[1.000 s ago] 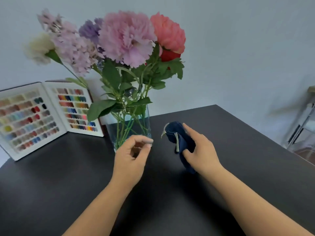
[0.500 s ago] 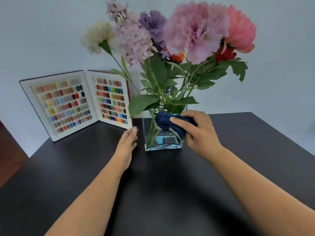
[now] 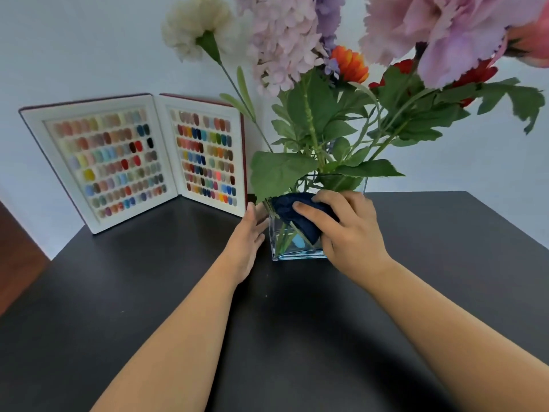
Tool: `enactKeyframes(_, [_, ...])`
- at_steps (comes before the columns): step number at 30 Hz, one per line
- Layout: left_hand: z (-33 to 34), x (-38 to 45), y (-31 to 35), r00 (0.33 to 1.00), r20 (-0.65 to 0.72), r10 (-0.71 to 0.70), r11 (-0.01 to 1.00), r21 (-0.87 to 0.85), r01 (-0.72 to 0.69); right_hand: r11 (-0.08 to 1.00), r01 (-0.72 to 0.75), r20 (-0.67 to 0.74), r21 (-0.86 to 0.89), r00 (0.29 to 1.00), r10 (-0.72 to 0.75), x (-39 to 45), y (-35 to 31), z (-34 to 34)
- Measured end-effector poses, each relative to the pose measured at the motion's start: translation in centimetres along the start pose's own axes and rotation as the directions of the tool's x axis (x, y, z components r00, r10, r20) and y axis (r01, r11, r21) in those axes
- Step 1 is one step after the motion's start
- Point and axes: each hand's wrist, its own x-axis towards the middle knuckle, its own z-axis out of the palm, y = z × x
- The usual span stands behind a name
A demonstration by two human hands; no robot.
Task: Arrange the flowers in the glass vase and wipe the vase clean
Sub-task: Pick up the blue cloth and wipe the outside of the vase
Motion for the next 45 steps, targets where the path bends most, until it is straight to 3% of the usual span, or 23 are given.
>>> enactKeyframes(4, [0.0,-0.1,-0.1,1.000,-0.018,0.015,0.998,-0.063,-0.016,0.992,0.125,0.172,-0.009,0.978,-0.121,-2.4,-0.8,1.0])
enactKeyframes(8, [0.1,-0.1,0.0,1.000,-0.022,0.001,1.000,-0.017,-0.001,0.974,0.224,0.387,0.019,0.897,-0.214,-4.5,-1.2,1.2])
enactKeyframes(11, [0.0,0.0,-0.2,1.000,-0.012,-0.006,1.000,-0.026,0.005,0.977,0.210,0.356,0.031,0.911,-0.207,-3.2,-0.9,0.1])
enactKeyframes(16, [-0.2,0.3,-0.4,0.999,-0.008,-0.031,0.997,-0.064,0.031,0.999,0.051,0.027,0.011,0.998,-0.051,2.8,0.8,-2.2])
enactKeyframes(18, [-0.2,0.3,-0.5,0.999,-0.010,-0.036,0.997,-0.067,0.036,1.000,0.016,0.000,-0.003,1.000,-0.016,3.7,0.5,-2.1])
enactKeyframes(23, [0.0,0.0,-0.4,0.999,-0.045,-0.023,0.992,-0.122,0.017,0.996,0.088,0.181,0.005,0.980,-0.088,0.0,-1.3,-0.5])
enactKeyframes(27, [0.1,-0.2,-0.1,0.998,-0.054,-0.035,0.999,-0.040,0.033,0.985,0.169,0.400,0.033,0.901,-0.168,-3.5,-2.6,0.8])
enactKeyframes(30, [0.1,-0.3,-0.2,0.998,-0.052,-0.028,0.999,-0.022,0.027,0.977,0.204,0.440,0.057,0.874,-0.208,-3.6,-2.5,0.8])
enactKeyframes(33, [0.2,-0.5,-0.2,0.999,-0.047,-0.020,1.000,-0.025,0.019,0.983,0.169,0.376,0.069,0.908,-0.183,-2.0,-1.1,0.1])
enactKeyframes(36, [0.1,-0.3,-0.2,0.999,-0.049,-0.020,0.998,-0.054,0.018,0.995,0.080,0.191,0.067,0.977,-0.092,0.4,1.2,-1.4])
enactKeyframes(39, [-0.2,0.0,-0.5,0.999,-0.040,-0.034,0.999,-0.037,0.032,1.000,-0.014,0.025,0.006,1.000,0.014,1.2,2.6,-2.3])
enactKeyframes(45, [0.0,-0.1,-0.6,0.998,-0.049,-0.028,0.999,-0.035,0.026,0.993,0.029,0.004,-0.119,1.000,-0.029,-2.3,1.2,-0.4])
